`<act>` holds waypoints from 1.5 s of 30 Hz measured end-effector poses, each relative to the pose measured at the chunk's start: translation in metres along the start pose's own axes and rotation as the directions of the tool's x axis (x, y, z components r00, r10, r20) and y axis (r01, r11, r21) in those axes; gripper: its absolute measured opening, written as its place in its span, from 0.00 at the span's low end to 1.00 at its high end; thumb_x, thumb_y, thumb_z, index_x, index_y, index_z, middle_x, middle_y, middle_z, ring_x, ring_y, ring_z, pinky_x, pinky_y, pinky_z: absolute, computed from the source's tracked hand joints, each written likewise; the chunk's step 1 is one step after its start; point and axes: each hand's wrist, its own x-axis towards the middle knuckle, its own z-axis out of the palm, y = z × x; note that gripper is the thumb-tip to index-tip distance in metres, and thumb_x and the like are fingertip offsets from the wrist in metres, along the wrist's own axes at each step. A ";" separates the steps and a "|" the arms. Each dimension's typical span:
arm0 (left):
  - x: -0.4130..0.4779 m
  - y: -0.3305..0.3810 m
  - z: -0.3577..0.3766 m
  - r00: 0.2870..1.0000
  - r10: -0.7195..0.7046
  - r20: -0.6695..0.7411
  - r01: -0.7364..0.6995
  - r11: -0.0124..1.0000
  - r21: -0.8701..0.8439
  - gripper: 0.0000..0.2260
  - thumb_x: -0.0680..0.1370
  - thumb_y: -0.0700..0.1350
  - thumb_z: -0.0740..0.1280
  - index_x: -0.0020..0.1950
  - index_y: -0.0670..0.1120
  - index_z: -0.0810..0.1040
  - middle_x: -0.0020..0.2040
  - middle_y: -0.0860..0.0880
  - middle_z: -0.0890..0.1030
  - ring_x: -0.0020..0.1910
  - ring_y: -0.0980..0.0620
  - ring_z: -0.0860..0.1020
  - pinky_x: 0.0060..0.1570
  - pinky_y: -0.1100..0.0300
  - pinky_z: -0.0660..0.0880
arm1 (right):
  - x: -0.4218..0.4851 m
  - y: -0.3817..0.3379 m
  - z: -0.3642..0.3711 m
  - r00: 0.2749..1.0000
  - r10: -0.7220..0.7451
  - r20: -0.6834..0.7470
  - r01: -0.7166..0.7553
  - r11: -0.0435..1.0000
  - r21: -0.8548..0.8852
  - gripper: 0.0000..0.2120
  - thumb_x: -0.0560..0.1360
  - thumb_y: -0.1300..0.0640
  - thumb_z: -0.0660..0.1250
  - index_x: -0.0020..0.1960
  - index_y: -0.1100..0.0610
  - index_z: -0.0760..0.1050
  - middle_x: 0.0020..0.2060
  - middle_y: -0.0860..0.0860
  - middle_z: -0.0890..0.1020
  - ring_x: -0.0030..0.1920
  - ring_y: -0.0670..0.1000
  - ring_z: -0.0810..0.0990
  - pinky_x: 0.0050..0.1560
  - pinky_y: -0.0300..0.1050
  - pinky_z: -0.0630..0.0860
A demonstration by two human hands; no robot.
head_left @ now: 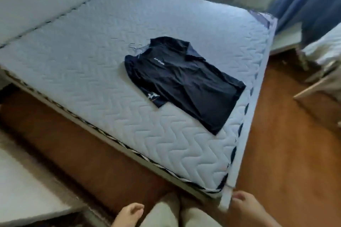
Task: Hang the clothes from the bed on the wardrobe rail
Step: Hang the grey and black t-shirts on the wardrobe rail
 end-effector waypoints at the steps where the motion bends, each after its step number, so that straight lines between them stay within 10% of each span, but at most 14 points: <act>1: 0.008 0.007 0.000 0.998 -0.005 0.055 0.001 0.998 0.070 0.07 0.72 0.41 0.70 0.37 0.52 0.79 0.40 0.50 0.82 0.35 0.67 0.79 0.46 0.70 0.73 | -0.010 0.011 0.003 0.999 0.044 -0.029 -0.042 0.995 0.088 0.03 0.72 0.53 0.66 0.45 0.51 0.78 0.44 0.47 0.82 0.45 0.46 0.80 0.50 0.37 0.75; 5: 0.040 0.035 -0.010 0.982 -0.051 0.184 -0.002 0.960 0.279 0.02 0.75 0.44 0.67 0.45 0.50 0.78 0.46 0.48 0.81 0.47 0.52 0.79 0.54 0.61 0.74 | -0.040 0.045 0.030 0.957 0.278 -0.086 -0.217 0.880 0.423 0.07 0.75 0.61 0.63 0.51 0.59 0.78 0.36 0.51 0.80 0.38 0.51 0.77 0.30 0.37 0.69; 10: 0.065 0.073 -0.007 0.996 -0.039 0.086 0.012 0.955 0.295 0.08 0.77 0.38 0.63 0.54 0.39 0.78 0.45 0.42 0.81 0.38 0.49 0.77 0.32 0.61 0.68 | -0.062 0.082 0.072 0.916 0.398 -0.052 -0.284 0.734 0.617 0.06 0.75 0.58 0.64 0.51 0.56 0.77 0.47 0.51 0.78 0.51 0.51 0.75 0.51 0.41 0.69; 15: 0.078 0.116 0.032 0.991 -0.098 0.093 0.067 0.954 0.293 0.10 0.77 0.35 0.61 0.57 0.35 0.75 0.36 0.45 0.76 0.32 0.50 0.72 0.17 0.70 0.67 | -0.069 0.128 0.069 0.872 0.489 -0.033 -0.307 0.596 0.742 0.09 0.76 0.57 0.63 0.52 0.58 0.79 0.51 0.54 0.81 0.54 0.54 0.77 0.51 0.43 0.69; 18: 0.076 0.146 0.078 0.988 -0.115 0.105 0.085 0.964 0.254 0.11 0.78 0.36 0.60 0.58 0.37 0.75 0.38 0.48 0.77 0.34 0.52 0.72 0.27 0.63 0.67 | -0.065 0.163 0.046 0.862 0.506 -0.016 -0.319 0.568 0.758 0.06 0.75 0.58 0.63 0.47 0.55 0.79 0.50 0.54 0.82 0.53 0.54 0.78 0.53 0.46 0.72; 25: 0.031 0.206 0.233 0.988 -0.136 0.071 0.128 0.986 0.106 0.07 0.78 0.37 0.60 0.55 0.40 0.73 0.43 0.45 0.78 0.40 0.49 0.75 0.35 0.62 0.65 | -0.028 0.279 -0.090 0.915 0.404 0.004 -0.300 0.672 0.677 0.06 0.77 0.56 0.60 0.49 0.53 0.75 0.47 0.52 0.80 0.50 0.53 0.78 0.48 0.45 0.73; 30: -0.014 0.238 0.320 0.969 -0.088 0.231 0.007 0.943 0.332 0.05 0.76 0.39 0.65 0.50 0.41 0.78 0.42 0.46 0.79 0.38 0.53 0.75 0.43 0.64 0.70 | -0.017 0.343 -0.200 0.884 0.451 -0.122 -0.218 0.629 0.746 0.10 0.79 0.58 0.57 0.55 0.59 0.75 0.45 0.55 0.80 0.47 0.54 0.78 0.48 0.46 0.72; 37: 0.002 0.299 0.351 0.989 -0.052 0.136 0.004 0.943 0.332 0.10 0.78 0.41 0.62 0.57 0.40 0.76 0.47 0.44 0.79 0.47 0.48 0.76 0.53 0.55 0.72 | 0.022 0.352 -0.266 0.904 0.410 -0.124 -0.187 0.637 0.748 0.09 0.79 0.60 0.56 0.53 0.56 0.74 0.46 0.55 0.79 0.46 0.53 0.78 0.52 0.46 0.71; 41: 0.014 0.316 0.357 0.991 -0.115 0.070 0.105 0.985 0.139 0.07 0.78 0.40 0.61 0.54 0.41 0.76 0.47 0.43 0.79 0.46 0.47 0.76 0.34 0.62 0.68 | 0.044 0.343 -0.269 0.931 0.359 0.066 -0.330 0.750 0.573 0.07 0.79 0.59 0.58 0.51 0.58 0.74 0.39 0.53 0.79 0.35 0.49 0.77 0.34 0.38 0.70; 45: 0.043 0.340 0.367 0.974 -0.219 0.062 0.215 0.975 0.054 0.06 0.77 0.39 0.63 0.49 0.40 0.79 0.45 0.43 0.79 0.46 0.47 0.74 0.44 0.59 0.69 | 0.082 0.327 -0.304 0.933 0.360 0.021 -0.333 0.838 0.433 0.08 0.77 0.61 0.59 0.48 0.58 0.77 0.33 0.50 0.79 0.32 0.48 0.77 0.32 0.37 0.69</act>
